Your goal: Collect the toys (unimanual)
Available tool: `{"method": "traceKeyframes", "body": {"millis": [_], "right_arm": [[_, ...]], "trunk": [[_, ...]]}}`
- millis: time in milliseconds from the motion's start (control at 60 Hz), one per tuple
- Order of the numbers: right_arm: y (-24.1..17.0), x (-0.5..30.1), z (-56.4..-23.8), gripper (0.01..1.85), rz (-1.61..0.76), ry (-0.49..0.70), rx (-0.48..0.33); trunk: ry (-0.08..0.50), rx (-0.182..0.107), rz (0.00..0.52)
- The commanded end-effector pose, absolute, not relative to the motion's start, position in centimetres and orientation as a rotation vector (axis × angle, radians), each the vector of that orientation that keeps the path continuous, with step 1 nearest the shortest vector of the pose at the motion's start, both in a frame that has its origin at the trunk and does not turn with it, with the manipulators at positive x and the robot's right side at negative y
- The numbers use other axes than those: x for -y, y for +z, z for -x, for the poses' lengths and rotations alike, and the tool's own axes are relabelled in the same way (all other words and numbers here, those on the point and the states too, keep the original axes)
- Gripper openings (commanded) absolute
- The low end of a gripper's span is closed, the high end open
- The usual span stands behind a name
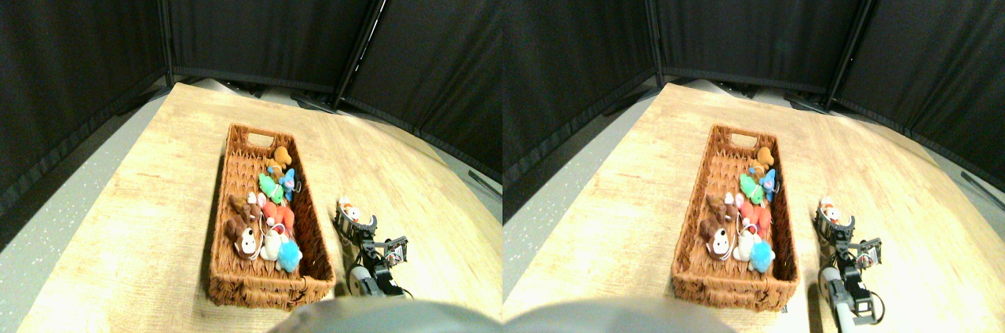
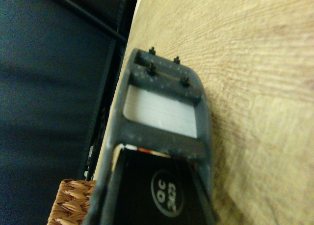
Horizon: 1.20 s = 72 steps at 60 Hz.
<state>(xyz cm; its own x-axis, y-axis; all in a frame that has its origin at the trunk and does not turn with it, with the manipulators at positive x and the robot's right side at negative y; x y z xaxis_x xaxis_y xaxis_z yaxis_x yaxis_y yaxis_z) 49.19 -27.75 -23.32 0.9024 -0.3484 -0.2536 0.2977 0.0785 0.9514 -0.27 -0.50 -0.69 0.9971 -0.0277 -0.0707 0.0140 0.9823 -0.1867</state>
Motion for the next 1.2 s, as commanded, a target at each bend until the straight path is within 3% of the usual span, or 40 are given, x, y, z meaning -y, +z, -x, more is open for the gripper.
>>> {"method": "traceKeyframes", "body": {"millis": [17,183,250,267,283,317,400,500,717,917,1083,1200], "right_arm": [[-24.0,28.0,-49.3,0.77,-1.405,-0.504,0.044],[-24.7,28.1,-49.7,0.69,-1.392,-0.527,0.037],[-24.8,28.1,-49.9,0.38,-1.378,-0.524,0.036],[-24.8,28.1,-49.9,0.38,-1.378,-0.524,0.036],[-24.8,28.0,-50.0,0.18,-1.362,-0.536,0.058],[-24.7,27.9,-50.0,0.10,-1.373,-0.548,0.083],[-24.4,27.8,-50.1,0.23,-1.358,-0.562,0.119],[-23.1,27.5,-50.0,0.20,-1.307,-0.463,0.128],[-20.4,26.5,-50.1,0.28,-1.257,-0.378,0.104],[-17.9,25.3,-50.3,0.20,-1.213,-0.262,0.061],[-15.0,23.4,-51.1,0.21,-1.113,-0.136,-0.041],[-13.7,22.2,-51.8,0.23,-1.067,-0.112,-0.062]], "trunk": [[-0.015,-0.083,0.210],[-0.014,-0.083,0.212],[-0.014,-0.083,0.212],[-0.014,-0.082,0.213],[-0.014,-0.082,0.213],[-0.014,-0.080,0.214],[-0.015,-0.079,0.213],[-0.015,-0.079,0.213],[-0.017,-0.073,0.218],[-0.016,-0.065,0.225],[-0.009,-0.053,0.238],[0.005,-0.044,0.258]]}}
